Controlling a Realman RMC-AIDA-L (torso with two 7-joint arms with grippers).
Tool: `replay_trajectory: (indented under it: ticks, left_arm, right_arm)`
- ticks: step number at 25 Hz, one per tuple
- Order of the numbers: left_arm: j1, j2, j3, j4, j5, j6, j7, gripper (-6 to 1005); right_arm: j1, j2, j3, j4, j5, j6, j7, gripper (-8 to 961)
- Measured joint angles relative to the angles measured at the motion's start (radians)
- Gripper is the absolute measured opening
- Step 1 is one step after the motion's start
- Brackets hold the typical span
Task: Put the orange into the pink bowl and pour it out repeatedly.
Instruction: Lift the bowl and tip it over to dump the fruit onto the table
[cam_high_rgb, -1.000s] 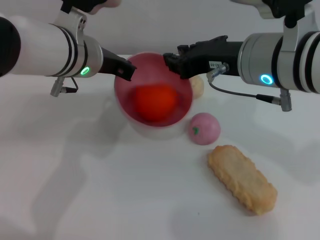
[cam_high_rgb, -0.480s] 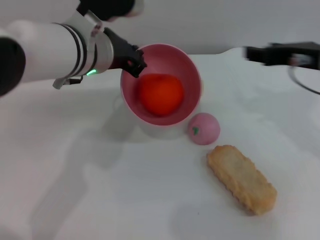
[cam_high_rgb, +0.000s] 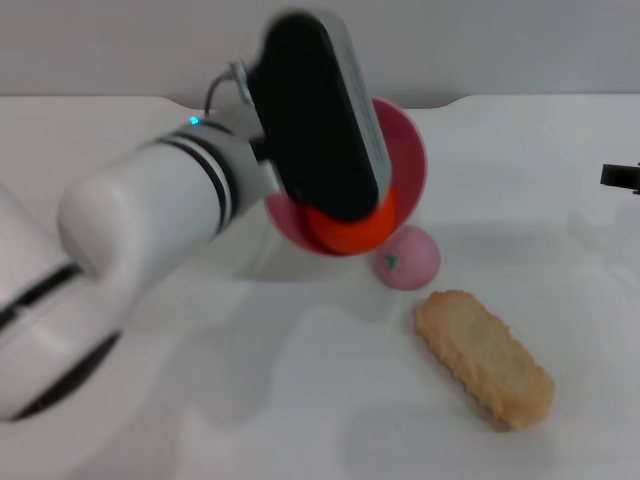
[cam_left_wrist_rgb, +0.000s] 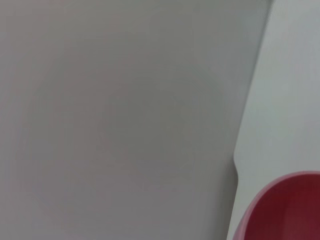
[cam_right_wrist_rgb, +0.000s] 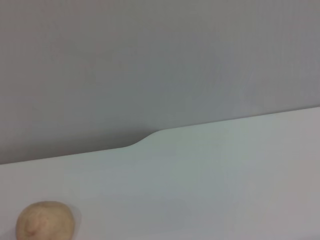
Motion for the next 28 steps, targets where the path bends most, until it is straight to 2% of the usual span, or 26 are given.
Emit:
replay_trajectory:
  ticks: [2, 3, 7, 9, 12, 14, 21, 28]
  left_arm:
    - [0.0, 0.0, 0.0, 0.0, 0.0, 0.0, 0.0, 46]
    - [0.01, 0.0, 0.046, -0.013, 0.075, 0.032, -0.007, 46]
    - [0.018, 0.001, 0.069, -0.019, 0.126, 0.056, -0.003, 45]
    - [0.037, -0.001, 0.099, -0.034, 0.263, 0.074, -0.001, 45]
    - [0.039, -0.001, 0.106, -0.038, 0.31, 0.07, -0.004, 45]
    - [0.044, -0.003, 0.117, -0.046, 0.424, 0.071, -0.019, 45]
    - [0.05, -0.002, 0.175, -0.092, 0.659, 0.065, -0.046, 45]
    - [0.044, 0.001, 0.228, -0.098, 0.776, 0.061, -0.064, 45]
  right_arm:
    - [0.004, -0.001, 0.001, 0.006, 0.001, 0.0, -0.003, 626]
    - [0.006, -0.001, 0.001, 0.006, 0.001, 0.0, -0.004, 626]
    - [0.017, -0.004, 0.002, 0.008, 0.003, 0.0, -0.007, 626]
    - [0.022, -0.004, 0.002, 0.008, 0.004, 0.0, -0.008, 626]
    - [0.027, -0.006, 0.002, 0.01, 0.019, 0.0, -0.02, 626]
    - [0.028, -0.006, 0.003, 0.011, 0.024, 0.001, -0.027, 626]
    - [0.023, -0.005, 0.023, 0.021, 0.026, 0.002, -0.028, 626]
    - [0.032, -0.005, 0.028, 0.035, 0.028, 0.003, -0.029, 627]
